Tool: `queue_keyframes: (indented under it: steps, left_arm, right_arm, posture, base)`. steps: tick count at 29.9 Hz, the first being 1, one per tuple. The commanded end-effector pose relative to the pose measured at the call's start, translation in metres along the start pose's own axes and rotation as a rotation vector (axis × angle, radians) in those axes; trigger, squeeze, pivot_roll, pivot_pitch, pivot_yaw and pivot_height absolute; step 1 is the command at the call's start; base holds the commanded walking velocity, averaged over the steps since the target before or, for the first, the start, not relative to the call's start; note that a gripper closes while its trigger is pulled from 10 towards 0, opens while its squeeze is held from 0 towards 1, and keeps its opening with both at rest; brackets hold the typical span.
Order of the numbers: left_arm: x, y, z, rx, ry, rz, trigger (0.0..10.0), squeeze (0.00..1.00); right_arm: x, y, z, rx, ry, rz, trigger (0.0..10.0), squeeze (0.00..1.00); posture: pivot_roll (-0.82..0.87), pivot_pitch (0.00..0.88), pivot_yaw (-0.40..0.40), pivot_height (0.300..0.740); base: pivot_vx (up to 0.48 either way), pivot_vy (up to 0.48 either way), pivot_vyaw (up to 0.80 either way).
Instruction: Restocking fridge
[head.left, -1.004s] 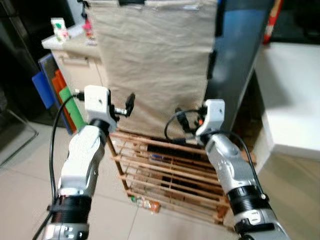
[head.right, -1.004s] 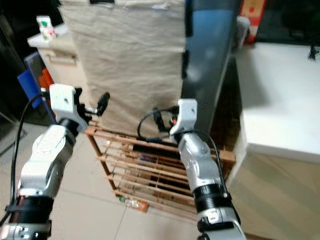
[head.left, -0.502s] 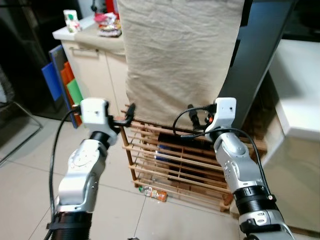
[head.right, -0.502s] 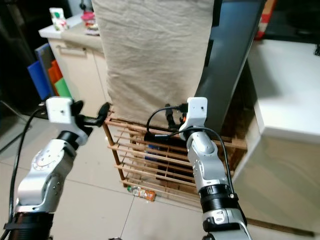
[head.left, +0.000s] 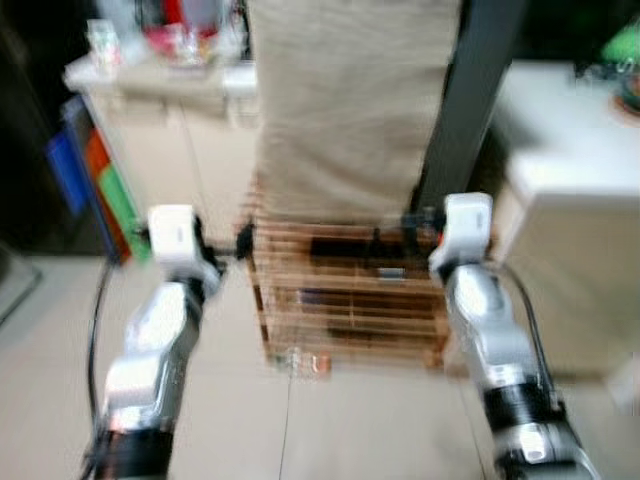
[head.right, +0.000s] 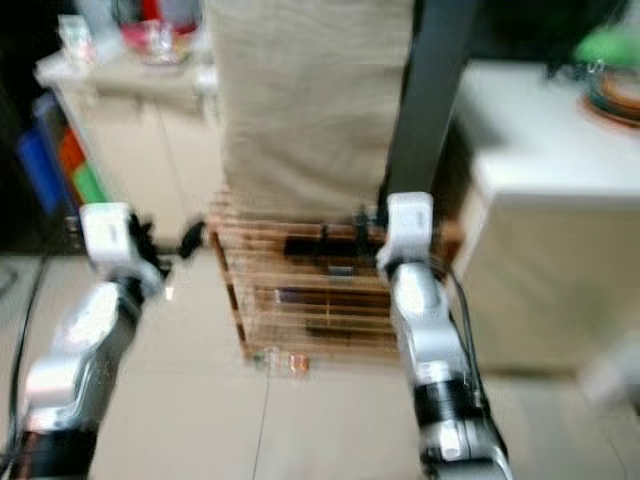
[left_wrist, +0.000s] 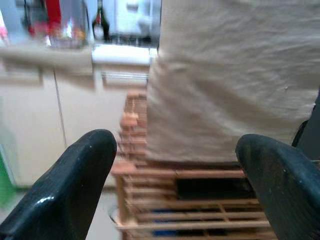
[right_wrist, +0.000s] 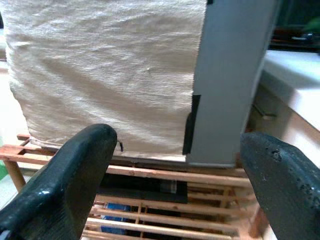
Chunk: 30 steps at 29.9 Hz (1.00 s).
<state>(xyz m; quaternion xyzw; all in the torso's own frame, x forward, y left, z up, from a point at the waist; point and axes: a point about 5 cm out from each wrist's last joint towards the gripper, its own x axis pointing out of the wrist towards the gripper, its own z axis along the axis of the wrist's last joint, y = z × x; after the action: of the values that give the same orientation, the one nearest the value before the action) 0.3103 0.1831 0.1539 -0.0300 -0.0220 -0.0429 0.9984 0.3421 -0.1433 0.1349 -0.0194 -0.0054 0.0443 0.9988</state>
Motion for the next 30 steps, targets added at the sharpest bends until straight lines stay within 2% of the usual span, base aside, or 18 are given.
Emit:
queue_keyframes:
  steps: [1, 6, 10, 21, 26, 27, 30]
  left_arm:
    - [0.004, -0.005, -0.003, 0.029, 0.021, -0.004, 10.0, 0.0]
    - [0.004, -0.013, 0.001, 0.031, -0.021, -0.039, 10.0, 0.0]
    - [0.004, -0.013, -0.002, 0.008, -0.002, -0.026, 10.0, 0.0]
    - [0.006, -0.013, -0.007, 0.035, 0.013, -0.022, 10.0, 0.0]
    - [0.009, -0.016, -0.014, 0.027, 0.041, -0.035, 10.0, 0.0]
    - [0.012, -0.018, -0.016, 0.024, 0.047, -0.039, 10.0, 0.0]
    - [0.016, -0.022, -0.014, 0.031, 0.031, -0.049, 10.0, 0.0]
  right_arm:
    - [0.0, 0.004, 0.003, 0.004, -0.018, 0.032, 10.0, 0.0]
    - [-0.002, 0.013, 0.003, 0.008, -0.029, 0.07, 10.0, 0.0]
    - [-0.004, 0.01, 0.0, 0.013, -0.019, 0.068, 10.0, 0.0]
    - [-0.01, 0.004, -0.004, 0.006, -0.014, 0.075, 10.0, 0.0]
    - [-0.012, -0.006, -0.003, 0.001, -0.021, 0.047, 10.0, 0.0]
    - [-0.017, -0.013, -0.002, 0.016, -0.025, 0.027, 10.0, 0.0]
    - [-0.024, -0.019, -0.002, 0.014, -0.024, 0.024, 10.0, 0.0]
  posture:
    - [-0.12, 0.0, 0.066, 0.74]
    - [-0.13, 0.0, 0.068, 0.74]
    - [-0.13, 0.0, 0.065, 0.74]
    - [-0.14, 0.0, 0.072, 0.74]
    - [-0.17, 0.0, 0.077, 0.74]
    - [-0.19, 0.0, 0.074, 0.74]
    - [-0.2, 0.0, 0.073, 0.74]
  base:
    - [0.0, 0.0, 0.0]
    - [0.0, 0.0, 0.0]
    - [0.0, 0.442, 0.0]
    - [0.0, 0.45, 0.0]
    - [0.0, 0.461, 0.0]
    - [0.0, 0.469, 0.0]
    - [0.0, 0.469, 0.0]
